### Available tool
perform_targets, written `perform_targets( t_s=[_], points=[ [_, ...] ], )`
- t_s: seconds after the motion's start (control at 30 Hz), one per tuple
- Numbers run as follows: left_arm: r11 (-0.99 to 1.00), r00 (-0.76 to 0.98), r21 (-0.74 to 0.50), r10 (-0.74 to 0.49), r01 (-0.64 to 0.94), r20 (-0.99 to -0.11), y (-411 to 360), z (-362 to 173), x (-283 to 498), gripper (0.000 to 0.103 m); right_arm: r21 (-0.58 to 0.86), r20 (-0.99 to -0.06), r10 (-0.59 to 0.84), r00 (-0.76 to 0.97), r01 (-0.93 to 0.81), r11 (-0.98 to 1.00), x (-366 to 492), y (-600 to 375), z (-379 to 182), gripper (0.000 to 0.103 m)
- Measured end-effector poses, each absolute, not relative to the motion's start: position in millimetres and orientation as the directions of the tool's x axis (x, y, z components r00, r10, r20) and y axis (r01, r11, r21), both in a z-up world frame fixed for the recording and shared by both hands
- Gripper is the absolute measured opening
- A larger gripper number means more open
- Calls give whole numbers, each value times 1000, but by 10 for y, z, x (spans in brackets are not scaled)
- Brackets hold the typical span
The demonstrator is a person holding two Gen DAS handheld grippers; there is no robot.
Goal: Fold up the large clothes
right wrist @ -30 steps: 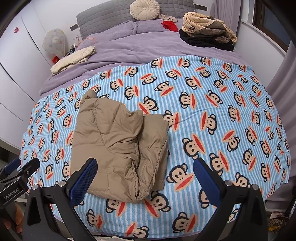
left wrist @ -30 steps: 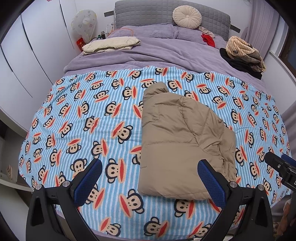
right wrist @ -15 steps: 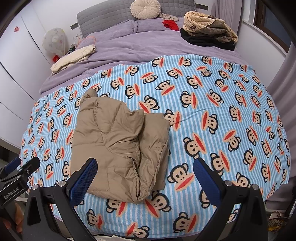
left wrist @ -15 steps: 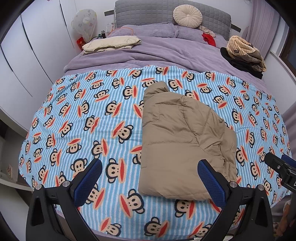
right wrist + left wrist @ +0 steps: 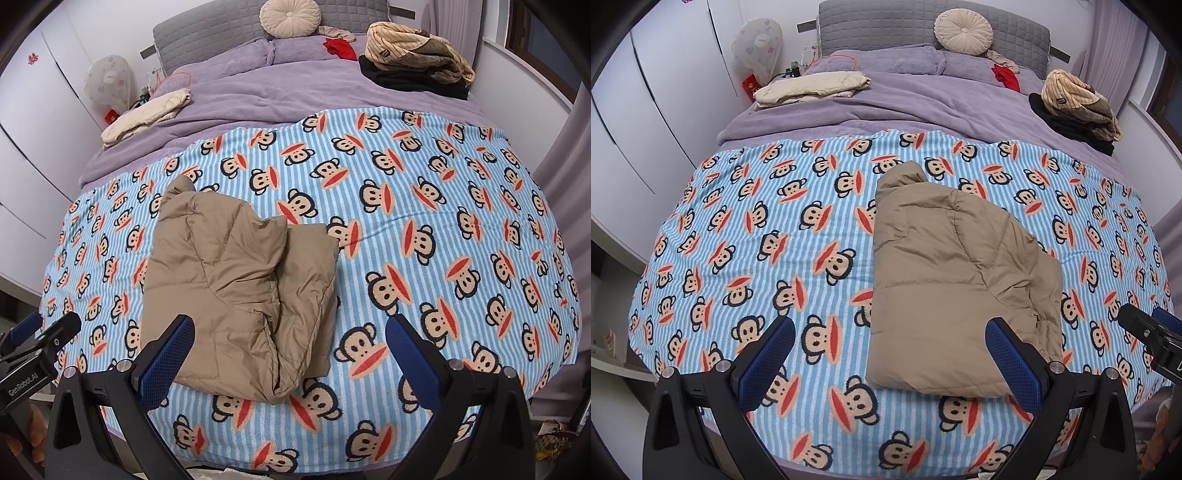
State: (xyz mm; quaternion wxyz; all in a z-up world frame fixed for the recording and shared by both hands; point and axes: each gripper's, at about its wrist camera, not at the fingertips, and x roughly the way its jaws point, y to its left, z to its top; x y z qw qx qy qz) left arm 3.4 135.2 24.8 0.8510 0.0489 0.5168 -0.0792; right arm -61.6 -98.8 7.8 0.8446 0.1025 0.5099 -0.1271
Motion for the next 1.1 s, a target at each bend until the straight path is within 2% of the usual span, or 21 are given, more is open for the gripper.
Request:
perform_targets(
  t_s=[1.1],
  points=[
    [983,458,1,-84,182,-885,1353,264,37,103,48,-888,-107,447,322,946,-647,-994,67,103]
  ],
)
